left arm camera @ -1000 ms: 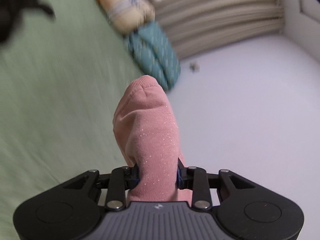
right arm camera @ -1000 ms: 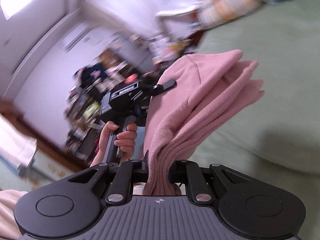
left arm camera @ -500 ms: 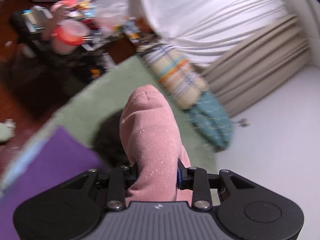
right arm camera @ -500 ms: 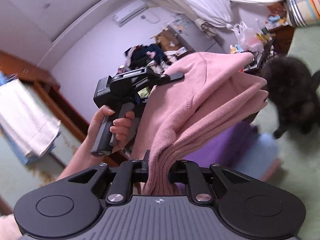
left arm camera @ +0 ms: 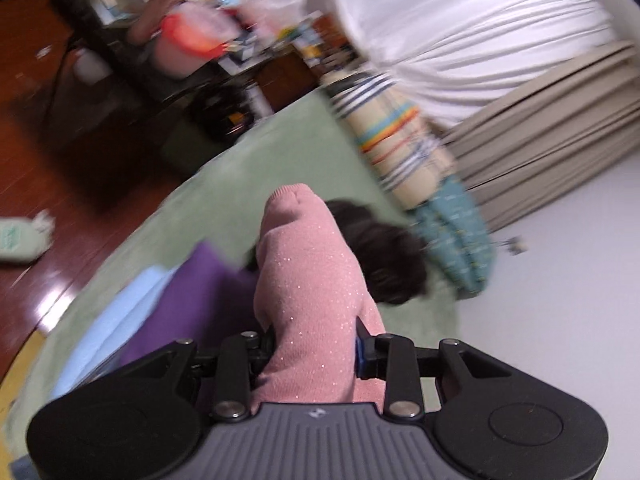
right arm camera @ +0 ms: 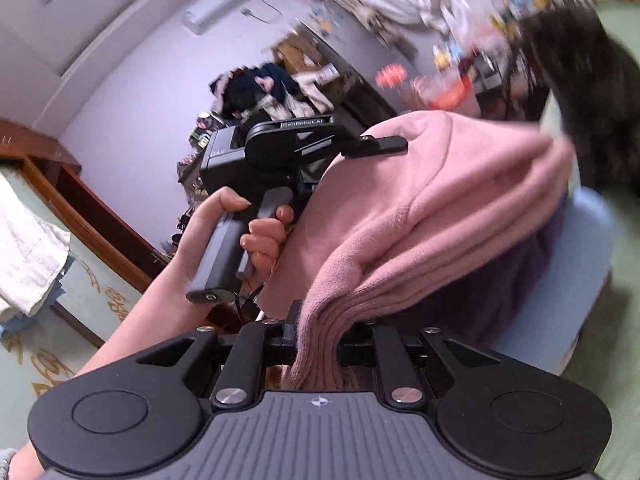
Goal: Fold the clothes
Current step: 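Lift the folded sweatshirt with both grippers and carry it toward the clothes stack, then lower the sweatshirt onto the stack of folded clothes with both grippers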
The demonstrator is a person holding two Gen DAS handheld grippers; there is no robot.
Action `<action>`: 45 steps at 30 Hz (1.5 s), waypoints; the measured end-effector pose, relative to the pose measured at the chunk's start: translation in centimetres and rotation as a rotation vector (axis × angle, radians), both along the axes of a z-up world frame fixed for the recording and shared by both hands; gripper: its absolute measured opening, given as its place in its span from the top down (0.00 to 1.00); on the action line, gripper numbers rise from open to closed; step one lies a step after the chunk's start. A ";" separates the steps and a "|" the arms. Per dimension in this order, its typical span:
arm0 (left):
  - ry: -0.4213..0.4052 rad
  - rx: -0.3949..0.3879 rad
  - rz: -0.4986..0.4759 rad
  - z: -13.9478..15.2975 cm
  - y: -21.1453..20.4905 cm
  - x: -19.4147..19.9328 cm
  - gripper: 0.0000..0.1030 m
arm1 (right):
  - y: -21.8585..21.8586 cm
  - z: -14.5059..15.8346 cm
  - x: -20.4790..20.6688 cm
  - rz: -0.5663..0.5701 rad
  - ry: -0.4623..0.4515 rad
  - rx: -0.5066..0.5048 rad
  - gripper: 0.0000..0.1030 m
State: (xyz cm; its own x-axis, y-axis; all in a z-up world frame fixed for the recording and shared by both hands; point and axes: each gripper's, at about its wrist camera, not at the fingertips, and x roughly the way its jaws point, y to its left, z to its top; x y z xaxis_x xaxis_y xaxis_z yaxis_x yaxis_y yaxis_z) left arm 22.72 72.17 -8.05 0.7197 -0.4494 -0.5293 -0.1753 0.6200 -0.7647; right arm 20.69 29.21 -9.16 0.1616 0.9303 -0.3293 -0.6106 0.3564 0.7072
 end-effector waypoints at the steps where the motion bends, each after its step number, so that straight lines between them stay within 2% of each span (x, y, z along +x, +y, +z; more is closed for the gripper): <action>1: 0.013 -0.002 0.001 -0.2 -0.4 0.3 0.66 | 0.1 -0.3 0.1 0.001 0.005 -0.006 0.86; 3: 0.110 0.016 0.013 -1.8 -0.4 1.0 0.64 | 1.3 -2.2 0.3 0.010 0.082 -0.029 0.86; 5: 0.266 0.018 0.063 -4.4 0.5 0.4 0.61 | 2.9 -4.9 0.6 0.046 0.181 -0.059 0.86; 7: 0.255 -0.032 0.094 -5.1 1.5 -0.9 0.61 | 3.6 -6.4 0.2 0.067 0.221 -0.065 0.86; 9: 0.205 -0.086 0.109 -4.6 2.5 -2.7 0.58 | 3.5 -7.4 0.2 0.075 0.253 -0.030 0.85; 10: 0.189 -0.090 0.107 -4.1 2.9 -3.4 0.53 | 3.3 -7.6 0.3 0.074 0.269 -0.019 0.85; 11: 0.186 -0.082 0.104 -3.7 3.2 -3.9 0.45 | 3.1 -8.0 0.5 0.071 0.289 -0.017 0.85; 12: 0.197 -0.048 0.114 -2.8 3.8 -4.7 0.42 | 2.9 -8.3 0.7 0.068 0.307 -0.013 0.85; 14: 0.222 0.028 0.152 -0.8 5.4 -6.7 0.40 | 2.5 -8.7 0.8 0.060 0.332 -0.004 0.83; 16: 0.219 0.037 0.200 0.4 7.0 -8.6 0.39 | 2.2 -8.9 0.8 0.043 0.342 0.005 0.81; 18: 0.178 0.031 0.272 1.6 8.3 -12.1 0.33 | 1.8 -9.1 1.0 0.029 0.370 0.023 0.77; 19: 0.153 0.026 0.300 1.5 8.5 -14.0 0.29 | 1.7 -9.3 1.0 0.032 0.398 0.035 0.69; 21: 0.111 0.011 0.339 0.1 8.2 -17.3 0.28 | 1.8 -9.8 1.0 0.043 0.438 0.056 0.58; 24: 0.047 -0.043 0.463 -3.8 7.0 -22.7 0.27 | 1.7 -10.5 0.6 0.054 0.483 0.100 0.55; 25: 0.004 -0.066 0.542 -5.5 6.4 -24.5 0.28 | 1.5 -10.6 0.5 0.053 0.493 0.113 0.55; 26: -0.051 -0.118 0.627 -7.9 5.4 -26.6 0.29 | 1.5 -10.8 0.2 0.045 0.495 0.123 0.54; 27: -0.094 -0.162 0.664 -9.5 4.5 -27.7 0.29 | 1.6 -10.8 0.1 0.045 0.492 0.117 0.54; 30: -0.195 -0.232 0.738 -12.2 1.7 -29.6 0.29 | 1.8 -10.6 -0.2 0.043 0.478 0.102 0.55; 33: -0.234 -0.242 0.779 -13.3 -1.2 -30.7 0.27 | 1.7 -9.9 -0.4 0.033 0.463 0.087 0.63; 38: -0.296 -0.351 0.804 -14.7 -2.8 -29.7 0.27 | 1.9 -10.1 -0.4 0.016 0.495 0.098 0.67; 40: -0.328 -0.397 0.815 -14.8 -3.3 -29.0 0.32 | 1.8 -10.4 -0.6 0.000 0.509 0.101 0.67; 41: -0.337 -0.445 0.835 -14.8 -3.4 -28.7 0.66 | 1.8 -10.5 -0.6 -0.004 0.512 0.103 0.68; 42: -0.336 -0.466 0.844 -15.0 -3.5 -28.6 0.92 | 1.7 -10.5 -0.6 -0.008 0.511 0.101 0.70; 44: -0.281 -0.529 0.884 -14.8 -3.6 -28.3 0.92 | 1.6 -10.2 -0.8 -0.021 0.490 0.084 0.82; 45: -0.277 -0.532 0.888 -14.8 -3.8 -28.3 0.92 | 1.5 -9.8 -1.0 -0.029 0.477 0.079 0.83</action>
State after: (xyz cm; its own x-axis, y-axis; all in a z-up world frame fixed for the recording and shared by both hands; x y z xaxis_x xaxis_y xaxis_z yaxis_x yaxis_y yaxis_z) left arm -5.61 68.34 -22.83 0.9675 0.1694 -0.1876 -0.1784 -0.0684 -0.9816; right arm 19.73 30.68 -18.99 0.0361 0.9528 -0.3014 -0.2020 0.3023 0.9316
